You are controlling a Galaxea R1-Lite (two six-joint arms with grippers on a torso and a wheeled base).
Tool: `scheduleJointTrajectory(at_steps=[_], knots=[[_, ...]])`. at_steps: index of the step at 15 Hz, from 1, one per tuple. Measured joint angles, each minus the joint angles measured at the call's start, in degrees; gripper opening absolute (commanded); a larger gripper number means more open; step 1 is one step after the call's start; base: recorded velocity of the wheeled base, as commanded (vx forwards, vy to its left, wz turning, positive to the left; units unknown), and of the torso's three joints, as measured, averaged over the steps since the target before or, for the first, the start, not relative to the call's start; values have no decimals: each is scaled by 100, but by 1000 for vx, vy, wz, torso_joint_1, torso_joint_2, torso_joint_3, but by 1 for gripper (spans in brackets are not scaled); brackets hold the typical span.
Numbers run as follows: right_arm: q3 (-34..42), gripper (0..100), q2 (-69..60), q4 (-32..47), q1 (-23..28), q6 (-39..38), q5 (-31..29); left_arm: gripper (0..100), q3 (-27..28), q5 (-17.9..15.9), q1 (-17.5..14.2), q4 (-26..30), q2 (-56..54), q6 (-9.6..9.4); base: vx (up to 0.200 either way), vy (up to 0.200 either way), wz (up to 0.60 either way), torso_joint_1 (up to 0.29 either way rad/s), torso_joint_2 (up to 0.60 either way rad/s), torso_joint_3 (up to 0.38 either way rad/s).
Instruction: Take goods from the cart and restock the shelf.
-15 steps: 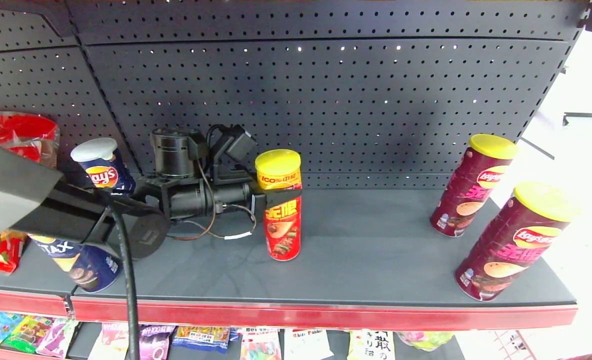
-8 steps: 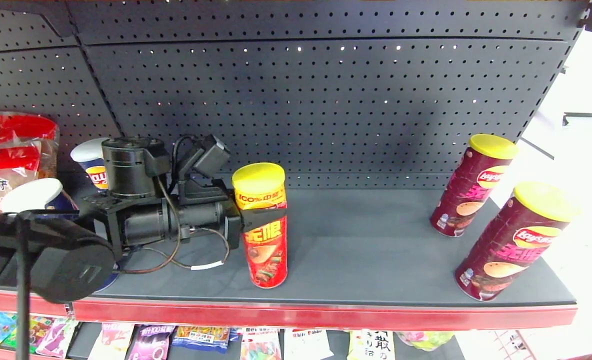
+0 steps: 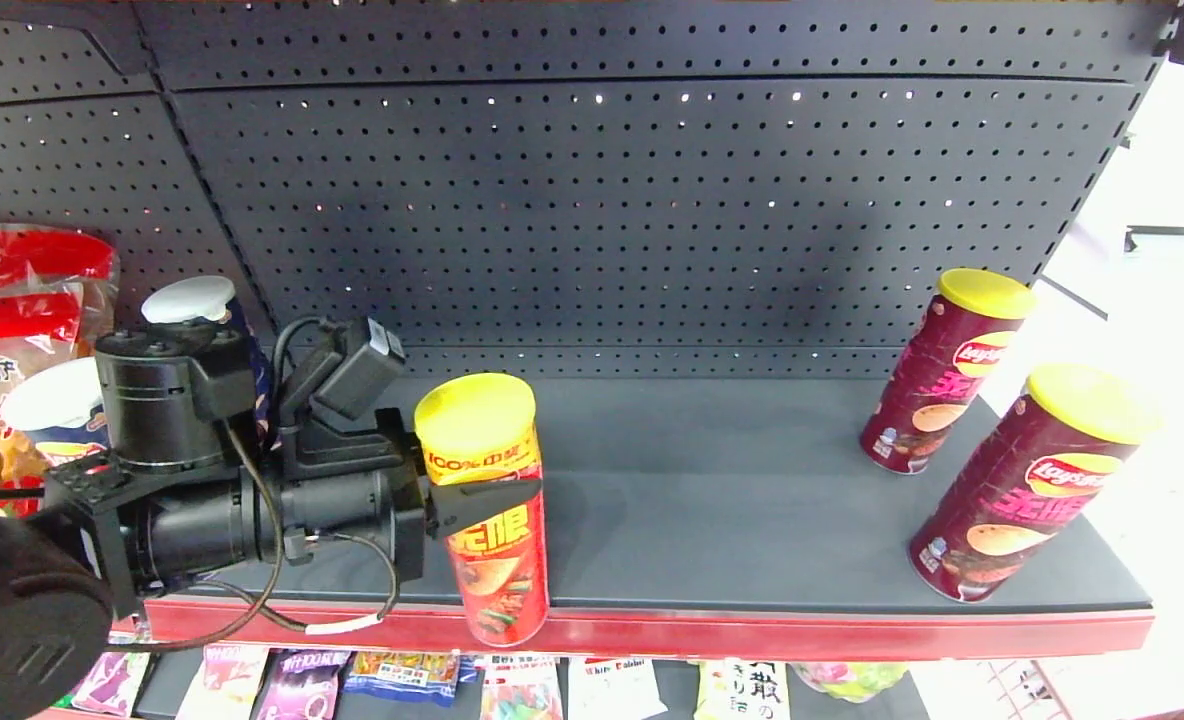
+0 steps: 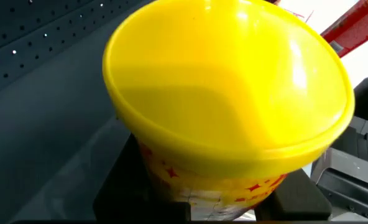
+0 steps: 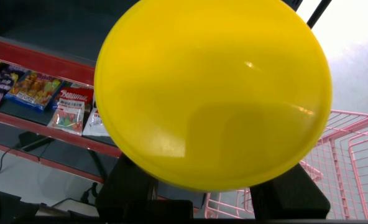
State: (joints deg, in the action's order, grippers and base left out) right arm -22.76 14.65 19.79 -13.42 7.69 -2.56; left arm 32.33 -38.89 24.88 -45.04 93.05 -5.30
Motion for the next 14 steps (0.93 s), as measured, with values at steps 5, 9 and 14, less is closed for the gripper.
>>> scheduleJointTrajectory(at_steps=[5, 9, 14], knots=[[-17, 0, 0, -2, -7, 0, 0, 0, 271, 13, -44, 40, 24, 46, 0, 0, 0, 0, 0, 0], [-20, 0, -2, -2, -7, 2, 0, 0, 567, 9, -49, 32, 238, 40, 0, 0, 0, 0, 0, 0], [-33, 0, -5, -2, 0, 2, 0, 0, 827, 7, -38, -33, 642, -22, 0, 0, 0, 0, 0, 0]])
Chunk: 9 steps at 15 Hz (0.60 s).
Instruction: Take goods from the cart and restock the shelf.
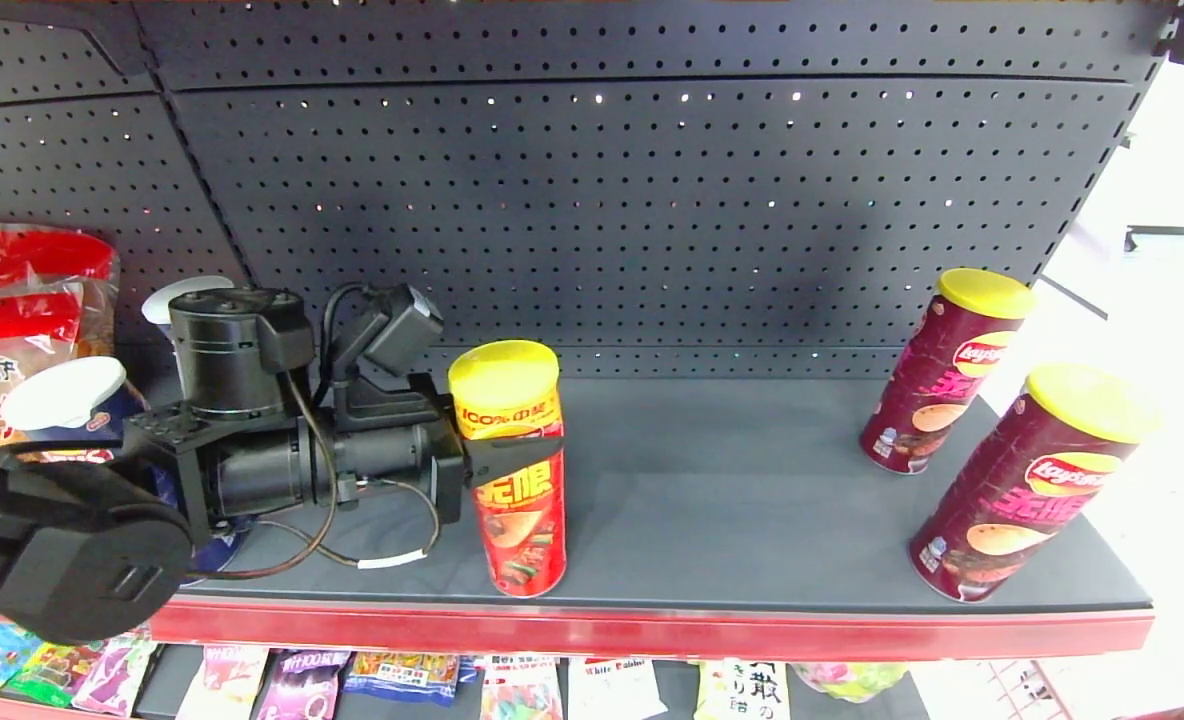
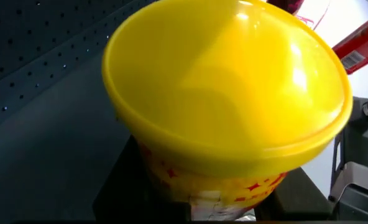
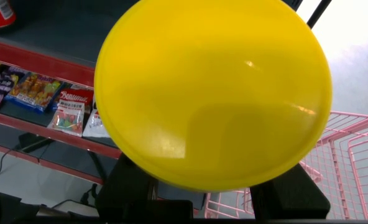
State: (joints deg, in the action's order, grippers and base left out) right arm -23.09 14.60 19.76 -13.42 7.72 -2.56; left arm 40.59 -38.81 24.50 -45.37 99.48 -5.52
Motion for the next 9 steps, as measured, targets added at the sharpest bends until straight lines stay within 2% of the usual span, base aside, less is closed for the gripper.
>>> scheduleJointTrajectory(at_steps=[3, 9], knots=[[-28, 0, 2, 9, 0, -2, -6, 0, 89, 0, -4, -460, 229, 16, 0, 0, 0, 0, 0, 0], [-39, 0, 6, 2, 0, 0, -9, 0, -49, -34, 22, -564, 369, 6, 0, 0, 0, 0, 0, 0]])
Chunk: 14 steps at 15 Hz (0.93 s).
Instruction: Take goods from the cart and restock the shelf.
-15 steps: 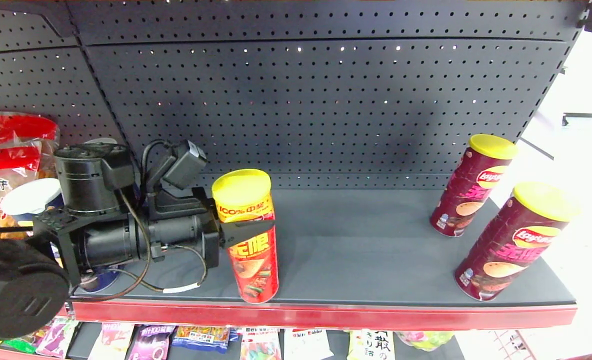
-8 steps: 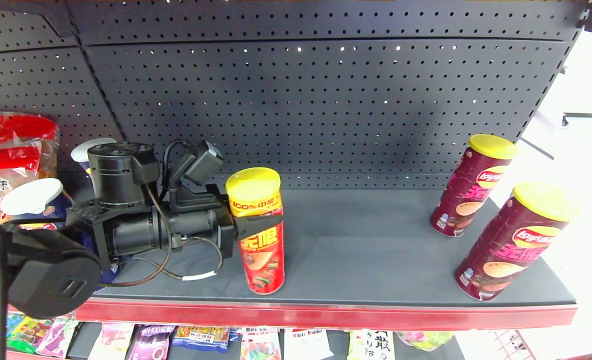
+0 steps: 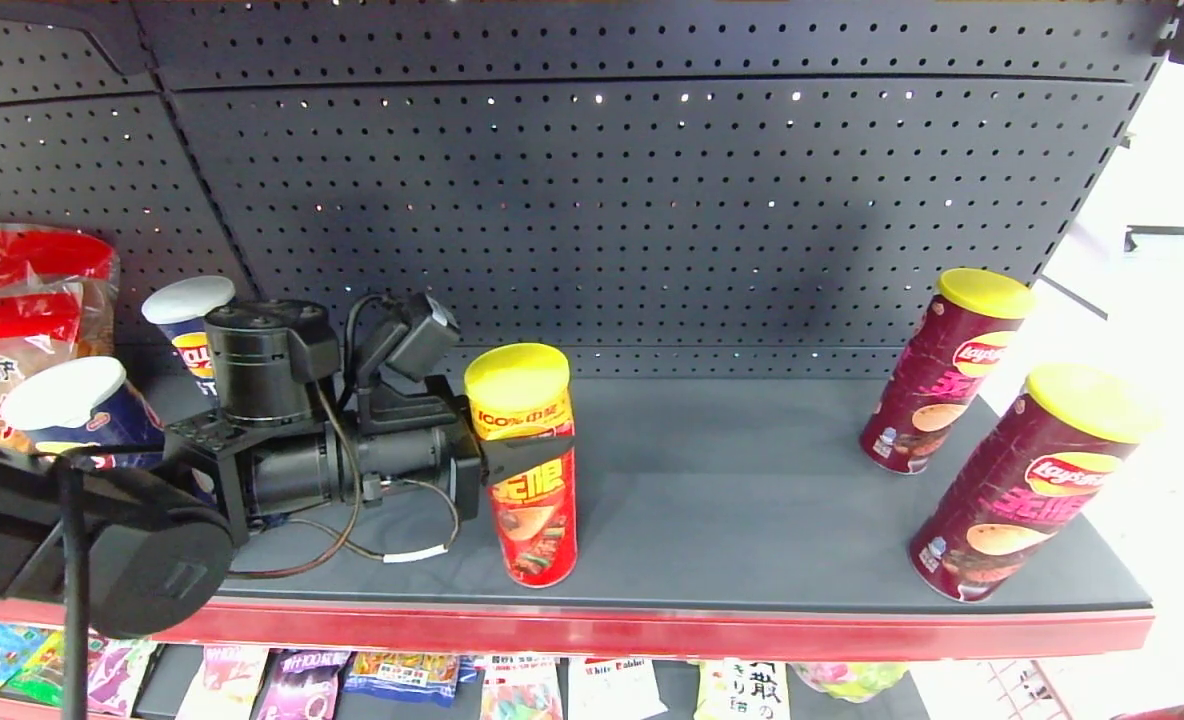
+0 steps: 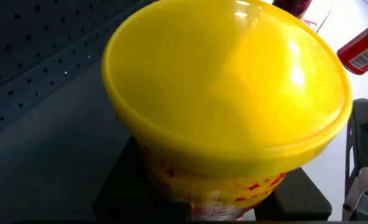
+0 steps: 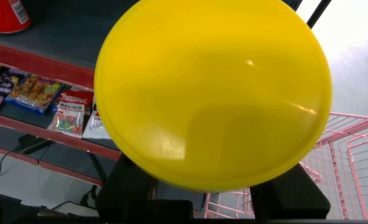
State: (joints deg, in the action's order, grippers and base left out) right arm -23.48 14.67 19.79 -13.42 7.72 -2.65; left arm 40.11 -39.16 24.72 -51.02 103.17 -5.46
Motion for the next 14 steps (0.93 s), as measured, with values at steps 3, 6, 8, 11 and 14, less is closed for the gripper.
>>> scheduleJointTrajectory(at_steps=[3, 6, 8, 11, 14], knots=[[2, 0, 0, 0, 0, -2, 5, 0, -102, -33, -4, -16, -52, -1, 0, 0, 0, 0, 0, 0], [9, 0, 7, 5, 0, 0, 7, 0, -290, -39, 5, -55, -99, -22, 0, 0, 0, 0, 0, 0], [11, 0, 11, 2, 0, 0, 9, 0, -321, -39, 5, -35, -111, -20, 0, 0, 0, 0, 0, 0], [11, 0, 22, 0, 0, 0, 9, 0, -358, -34, 16, -27, -116, -20, 0, 0, 0, 0, 0, 0], [11, 0, 24, 0, 0, 0, 9, 0, -373, -33, 22, -18, -118, -15, 0, 0, 0, 0, 0, 0]])
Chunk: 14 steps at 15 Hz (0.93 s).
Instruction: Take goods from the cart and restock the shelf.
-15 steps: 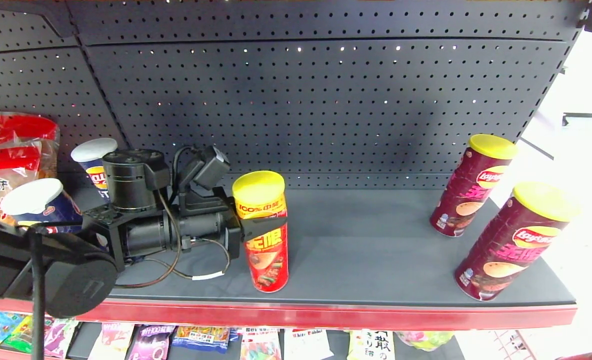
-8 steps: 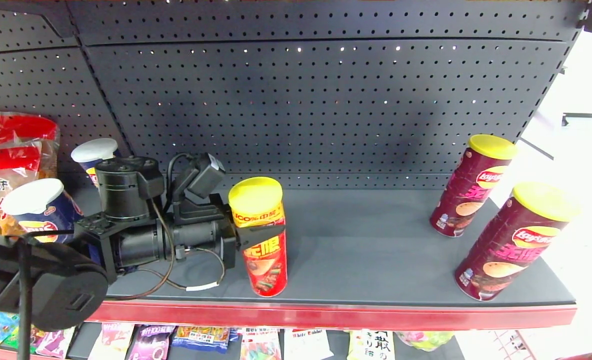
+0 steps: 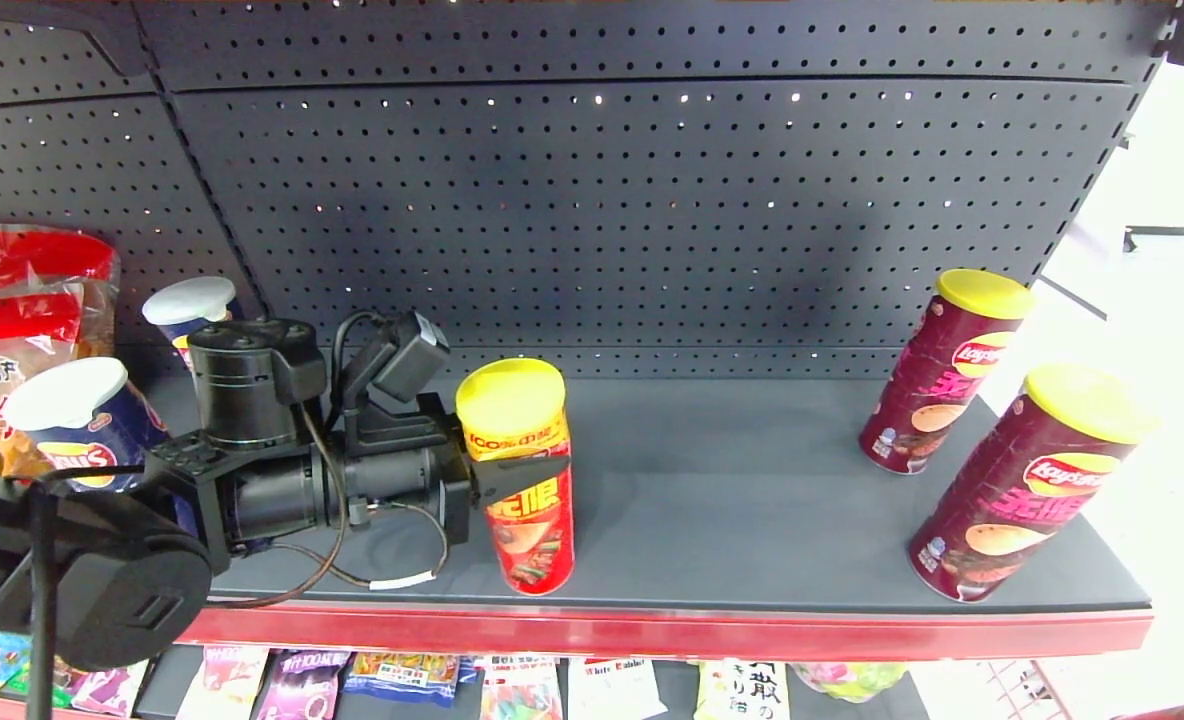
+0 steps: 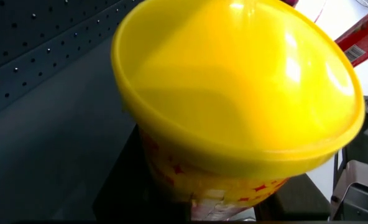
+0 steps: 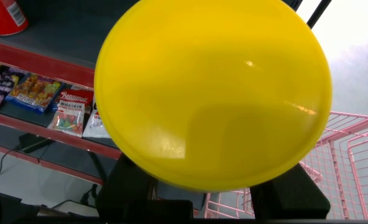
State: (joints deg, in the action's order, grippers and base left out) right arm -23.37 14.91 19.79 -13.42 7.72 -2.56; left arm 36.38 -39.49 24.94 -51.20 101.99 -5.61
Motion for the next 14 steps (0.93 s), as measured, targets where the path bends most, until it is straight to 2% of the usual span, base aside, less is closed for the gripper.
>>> scheduleJointTrajectory(at_steps=[14], knots=[[-52, 0, 7, 5, 0, -2, -4, 0, -124, -6, 11, 35, -129, 28, 0, 0, 0, 0, 0, 0]])
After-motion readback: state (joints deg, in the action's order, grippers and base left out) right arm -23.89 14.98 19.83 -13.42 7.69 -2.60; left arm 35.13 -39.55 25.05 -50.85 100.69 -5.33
